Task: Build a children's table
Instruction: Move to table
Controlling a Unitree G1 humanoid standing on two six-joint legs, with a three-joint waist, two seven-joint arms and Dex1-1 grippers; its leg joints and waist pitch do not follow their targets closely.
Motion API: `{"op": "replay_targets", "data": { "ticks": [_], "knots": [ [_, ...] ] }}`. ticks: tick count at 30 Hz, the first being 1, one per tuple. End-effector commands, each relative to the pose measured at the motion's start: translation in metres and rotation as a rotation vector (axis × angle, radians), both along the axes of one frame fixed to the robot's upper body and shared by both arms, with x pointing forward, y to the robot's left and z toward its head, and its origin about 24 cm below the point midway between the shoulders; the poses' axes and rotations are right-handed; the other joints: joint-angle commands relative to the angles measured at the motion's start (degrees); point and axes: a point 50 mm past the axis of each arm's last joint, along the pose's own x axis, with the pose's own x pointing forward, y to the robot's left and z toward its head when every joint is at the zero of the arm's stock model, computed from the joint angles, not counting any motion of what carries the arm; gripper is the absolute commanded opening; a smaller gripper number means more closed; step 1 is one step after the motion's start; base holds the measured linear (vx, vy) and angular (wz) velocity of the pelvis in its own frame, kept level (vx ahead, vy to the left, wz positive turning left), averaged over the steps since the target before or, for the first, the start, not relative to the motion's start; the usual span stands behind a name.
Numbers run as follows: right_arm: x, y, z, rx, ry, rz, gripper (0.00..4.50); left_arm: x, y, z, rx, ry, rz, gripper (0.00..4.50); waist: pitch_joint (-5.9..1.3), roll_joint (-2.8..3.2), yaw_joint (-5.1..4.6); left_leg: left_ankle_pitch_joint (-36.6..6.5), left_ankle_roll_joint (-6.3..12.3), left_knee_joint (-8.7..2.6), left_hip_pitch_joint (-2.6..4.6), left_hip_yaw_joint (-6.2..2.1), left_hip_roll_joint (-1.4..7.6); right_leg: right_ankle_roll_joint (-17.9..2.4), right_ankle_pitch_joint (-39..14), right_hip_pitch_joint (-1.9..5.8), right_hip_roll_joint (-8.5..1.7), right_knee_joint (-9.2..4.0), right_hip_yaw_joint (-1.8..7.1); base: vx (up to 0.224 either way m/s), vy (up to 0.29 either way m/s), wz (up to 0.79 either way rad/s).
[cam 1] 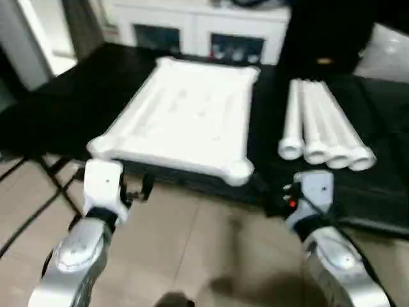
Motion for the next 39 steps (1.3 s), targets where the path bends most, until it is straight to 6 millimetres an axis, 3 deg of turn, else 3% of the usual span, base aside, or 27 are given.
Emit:
{"op": "replay_targets", "data": {
  "ticks": [1,3,4,6,7,8,9,10,11,12,13,14,15,17,19,20,21,22,24,26,27,28,31,34,36,37,39],
  "knots": [
    [0.002,-0.009,0.001,-0.046,-0.011,-0.026,4.50,0.000,-0.010,-0.003,-0.008,0.004,-0.044,4.48,-2.23,1.87,-0.17,-44.82,-10.21,-14.87,0.75,-5.33,7.42,-0.30,-0.91,-0.46,-2.49,-1.50,0.67,-0.091,0.049,0.03],
    [0.003,-0.008,0.003,-0.056,-0.024,-0.007,4.50,0.000,-0.016,-0.004,-0.009,-0.003,-0.074,4.48,-2.18,-2.14,-0.75,-21.15,-4.26,-9.03,0.83,-3.60,7.25,-1.83,-24.11,0.24,-12.10,-12.15,5.20,-0.095,0.022,-0.03],
    [0.003,-0.009,0.003,-0.069,-0.026,-0.010,4.50,0.001,-0.017,-0.004,-0.019,-0.003,-0.079,4.48,-1.90,-1.96,-0.46,-17.29,-2.40,-7.26,1.62,-3.52,7.92,-3.34,-29.56,-0.31,-13.88,-13.53,5.85,-0.092,-0.027,-0.11],
    [0.004,-0.011,0.002,-0.047,-0.008,-0.024,4.50,0.003,-0.020,-0.004,-0.027,-0.006,-0.081,4.48,-1.32,-1.78,-0.87,-11.56,-0.20,-6.67,1.92,-3.20,8.65,-4.95,-35.73,0.05,-13.52,-14.77,4.69,-0.084,-0.016,-0.12],
    [0.004,-0.012,0.001,-0.039,-0.001,-0.029,4.50,0.004,-0.021,-0.004,-0.031,-0.005,-0.082,4.48,-1.53,-0.83,-2.02,-17.09,-3.39,-5.70,5.33,-1.92,9.73,-2.89,-38.26,-2.99,-10.44,-15.59,5.94,-0.069,0.001,-0.37],
    [0.004,-0.012,0.001,-0.040,0.006,-0.033,4.50,0.004,-0.022,-0.004,-0.038,-0.006,-0.084,4.48,-0.07,0.14,-3.29,-42.70,-7.80,-10.16,7.14,-0.62,10.35,2.67,-33.90,-3.38,-3.58,-13.26,0.73,-0.069,0.001,-0.37],
    [0.005,-0.013,0.001,-0.043,0.001,-0.033,4.50,0.005,-0.023,-0.003,-0.043,-0.011,-0.087,4.48,-0.49,0.03,-3.57,-49.02,-7.94,-13.45,5.82,0.00,11.51,3.47,-28.71,-1.43,-2.28,-10.29,-0.44,-0.065,0.004,-0.65],
    [0.006,-0.012,0.004,-0.041,-0.021,-0.021,4.50,0.007,-0.023,-0.002,-0.045,-0.018,-0.086,4.48,-1.19,0.21,-2.34,-56.77,-6.02,-19.23,2.18,2.02,13.74,3.38,-12.95,3.74,-1.41,0.82,-1.82,-0.116,-0.012,-0.66],
    [0.008,-0.011,0.006,-0.052,-0.032,-0.004,4.50,0.009,-0.023,-0.001,-0.045,-0.020,-0.090,4.48,-0.47,-0.78,1.32,-57.90,-1.75,-20.93,-3.09,4.35,10.08,3.23,-10.96,7.79,-0.33,3.22,-3.46,-0.116,-0.012,-0.66],
    [0.009,-0.010,0.006,-0.057,-0.037,0.004,4.50,0.009,-0.023,-0.001,-0.039,-0.023,-0.094,4.48,-2.07,-0.69,1.59,-40.41,0.03,-15.51,-5.84,8.63,7.70,4.01,-30.64,11.40,-2.71,3.10,1.27,-0.112,-0.061,-0.36],
    [0.009,-0.010,0.006,-0.057,-0.037,0.004,4.50,0.009,-0.023,-0.001,-0.039,-0.023,-0.094,4.48,-4.23,-3.79,-1.08,-25.20,0.50,-6.16,-0.54,8.71,8.07,5.81,-52.97,8.08,-8.77,-3.18,4.78,0.078,-0.131,-0.10],
    [0.011,-0.009,0.005,-0.068,-0.032,0.010,4.50,0.009,-0.023,-0.001,-0.034,-0.025,-0.094,4.48,-2.95,-7.63,-1.60,-6.88,3.69,7.64,2.62,5.06,6.50,4.87,-69.87,0.98,-13.19,-17.02,6.60,0.078,-0.131,-0.10],
    [0.013,-0.009,0.005,-0.081,-0.029,0.013,4.50,0.010,-0.022,-0.001,-0.028,-0.028,-0.093,4.48,0.01,-5.22,-1.13,-0.62,6.86,9.31,-4.00,2.09,4.37,-0.42,-72.86,4.02,-13.92,-17.88,10.63,0.187,-0.105,-0.16],
    [0.016,-0.009,0.005,-0.088,-0.035,0.028,4.50,0.012,-0.019,-0.001,-0.019,-0.029,-0.076,4.48,-0.15,-4.73,0.49,-2.64,4.68,6.43,-2.09,0.75,4.90,-7.15,-58.34,6.84,-11.44,-15.72,8.90,0.125,-0.029,-0.05],
    [0.018,-0.009,0.005,-0.091,-0.037,0.048,4.50,0.013,-0.017,-0.002,-0.014,-0.027,-0.059,4.48,-2.58,-2.11,1.36,-0.95,6.01,-4.71,2.55,2.20,7.08,-10.91,-31.63,8.95,-5.37,-14.32,3.92,0.102,0.002,0.25],
    [0.018,-0.008,0.005,-0.090,-0.037,0.051,4.50,0.013,-0.016,-0.002,-0.013,-0.027,-0.058,4.48,-2.96,-0.70,0.81,-1.90,5.47,-7.63,5.63,1.49,8.13,-9.27,-25.54,7.81,-3.11,-13.36,1.81,0.111,0.025,0.28],
    [0.017,-0.006,0.006,-0.087,-0.040,0.085,4.50,0.013,-0.015,-0.001,-0.017,-0.032,-0.057,4.48,-4.72,0.00,-3.88,-15.45,16.44,-13.50,12.69,-8.17,15.59,-0.24,-11.63,0.11,0.20,-1.25,0.38,0.145,0.042,0.18],
    [0.017,-0.005,0.006,-0.086,-0.041,0.091,4.50,0.013,-0.015,-0.001,-0.017,-0.032,-0.058,4.48,-5.49,-0.12,-3.72,-12.89,21.79,-11.91,14.53,-8.39,16.12,2.82,-9.55,-2.31,-0.68,-0.19,0.92,0.198,0.003,0.09],
    [0.018,-0.003,0.007,-0.088,-0.047,0.106,4.50,0.013,-0.013,-0.002,-0.016,-0.032,-0.058,4.48,-5.51,-0.63,-4.43,1.86,30.49,-10.59,13.32,-6.81,15.85,7.88,-3.21,-6.42,-2.51,2.20,1.72,0.204,-0.009,0.11],
    [0.020,-0.004,0.008,-0.092,-0.050,0.102,4.50,0.014,-0.013,-0.001,-0.016,-0.035,-0.056,4.48,-4.77,-2.07,-4.61,9.75,29.84,-11.47,9.74,-1.75,13.09,6.61,5.65,-7.32,-2.68,1.13,2.11,0.176,-0.039,0.03],
    [0.021,-0.005,0.009,-0.095,-0.053,0.102,4.50,0.015,-0.013,-0.001,-0.025,-0.037,-0.057,4.48,-4.31,-4.84,-3.61,2.41,23.64,-9.25,7.26,2.89,7.01,3.52,11.46,-4.00,-3.77,-7.34,4.65,0.150,-0.068,0.05],
    [0.021,-0.005,0.009,-0.095,-0.053,0.102,4.50,0.015,-0.013,-0.001,-0.025,-0.037,-0.057,4.48,-4.06,-7.41,-1.40,-7.47,16.48,-2.74,3.42,4.67,1.21,6.04,-14.11,1.83,-7.67,-13.53,11.02,0.168,-0.080,0.05],
    [0.023,-0.003,0.008,-0.090,-0.050,0.103,4.50,0.016,-0.012,-0.001,-0.009,-0.034,-0.073,4.48,-3.69,-6.26,-0.15,2.49,5.68,1.20,-0.61,1.09,3.90,-9.04,-12.82,5.56,-10.67,-12.65,11.09,0.181,-0.058,0.00],
    [0.023,-0.002,0.006,-0.085,-0.047,0.111,4.50,0.015,-0.013,-0.001,-0.004,-0.031,-0.090,4.48,-2.70,-2.31,0.62,6.45,5.38,-6.64,1.49,1.67,7.57,-13.16,-19.71,3.50,-7.38,-14.95,3.96,0.155,0.003,-0.02],
    [0.023,-0.001,0.005,-0.092,-0.045,0.115,4.50,0.013,-0.014,-0.001,0.002,-0.029,-0.115,4.48,-2.98,0.21,-2.25,-16.69,5.57,-13.02,6.56,-2.71,12.75,-6.05,-16.55,-0.53,-0.27,-7.55,0.63,0.140,0.073,0.04],
    [0.024,-0.001,0.006,-0.092,-0.047,0.116,4.50,0.012,-0.015,-0.001,0.001,-0.028,-0.126,4.48,-4.88,-0.33,-3.08,-17.17,11.86,-13.40,10.88,-6.16,15.14,-2.18,-7.32,-3.07,-1.08,-2.65,0.84,0.193,0.042,0.02],
    [0.025,0.000,0.006,-0.084,-0.041,0.121,4.50,0.012,-0.015,-0.001,0.013,-0.026,-0.139,4.48,-4.44,-0.73,-3.07,-1.95,24.16,-11.41,11.00,-5.65,14.30,4.57,-2.20,-6.42,-1.76,-0.25,0.89,0.184,0.026,0.01]
  ]
}}
